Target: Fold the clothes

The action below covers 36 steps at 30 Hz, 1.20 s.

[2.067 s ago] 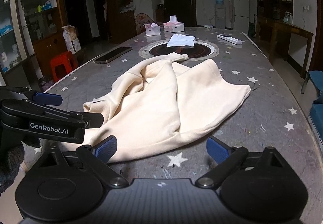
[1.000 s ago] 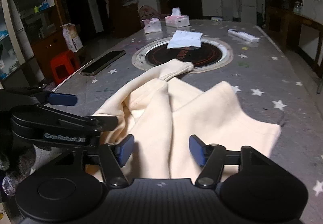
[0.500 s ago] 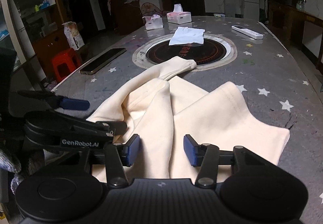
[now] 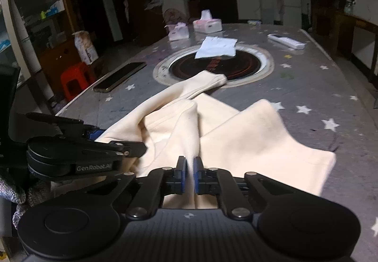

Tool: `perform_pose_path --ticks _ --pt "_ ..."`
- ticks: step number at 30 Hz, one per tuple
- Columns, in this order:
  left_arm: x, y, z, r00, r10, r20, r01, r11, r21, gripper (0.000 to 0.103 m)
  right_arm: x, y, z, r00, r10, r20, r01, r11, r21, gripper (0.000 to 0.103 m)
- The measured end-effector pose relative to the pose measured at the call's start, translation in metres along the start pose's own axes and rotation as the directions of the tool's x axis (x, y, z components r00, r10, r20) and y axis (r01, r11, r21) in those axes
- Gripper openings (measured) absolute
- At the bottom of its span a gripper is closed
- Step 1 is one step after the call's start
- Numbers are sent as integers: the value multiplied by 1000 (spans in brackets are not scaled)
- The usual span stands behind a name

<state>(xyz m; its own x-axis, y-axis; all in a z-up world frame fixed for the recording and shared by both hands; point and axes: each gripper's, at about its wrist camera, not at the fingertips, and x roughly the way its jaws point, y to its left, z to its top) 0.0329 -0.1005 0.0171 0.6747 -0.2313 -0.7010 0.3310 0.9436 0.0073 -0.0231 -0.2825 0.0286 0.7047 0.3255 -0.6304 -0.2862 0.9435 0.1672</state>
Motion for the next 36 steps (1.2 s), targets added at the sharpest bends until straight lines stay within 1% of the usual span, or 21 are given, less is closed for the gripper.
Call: perform_pose_path --ticks 2,6,10,15,17,20,21,23,24,25,26,27,32,36 --pt "-2 1 -1 1000 4 2 -4 1000 -6 31 -5 -2 -2 1000 -11 7 11 1000 7 4" --pt "-9 2 -7 1000 18 7 -18 1000 -13 30 -14 -3 -5 1000 -23 17 23 1000 4 4" --pt "-20 9 -18 999 42 12 -41 998 -39 29 -24 -2 -14 999 -42 24 43 999 -19 4" --pt "-43 22 -40 996 94 14 -92 993 -78 27 -40 -6 -33 995 -99 16 100 994 -36 1" --pt "-54 27 -51 993 116 11 -115 989 -95 27 -48 -11 -40 994 -113 4 113 993 -27 1" --pt "-71 34 -67 990 138 0 -136 980 -143 27 -58 -17 -50 992 -126 -9 126 992 -7 2" --pt "-76 35 -72 990 144 -6 -143 977 -157 28 -61 -18 -52 992 -127 -11 127 992 2 5" --pt "-86 37 -81 988 155 -18 -156 971 -181 32 -67 -20 -56 993 -114 -15 114 993 30 8" --pt "-90 37 -84 987 156 -24 -158 969 -189 32 -67 -20 -56 994 -111 -14 112 993 41 12" --pt "-93 37 -86 988 154 -30 -157 969 -192 35 -66 -20 -55 994 -111 -15 111 993 44 15" --pt "-96 39 -85 988 152 -36 -156 969 -193 37 -65 -20 -54 994 -111 -15 111 993 47 24" --pt "-98 40 -84 988 150 -37 -154 970 -190 37 -64 -20 -54 994 -110 -16 111 993 50 29" --pt "-91 46 -77 988 149 -31 -153 973 -174 37 -45 -25 -44 992 -127 -22 128 991 43 27" --pt "-84 51 -71 988 150 -28 -153 975 -162 37 -28 -29 -35 989 -142 -27 143 989 36 9"
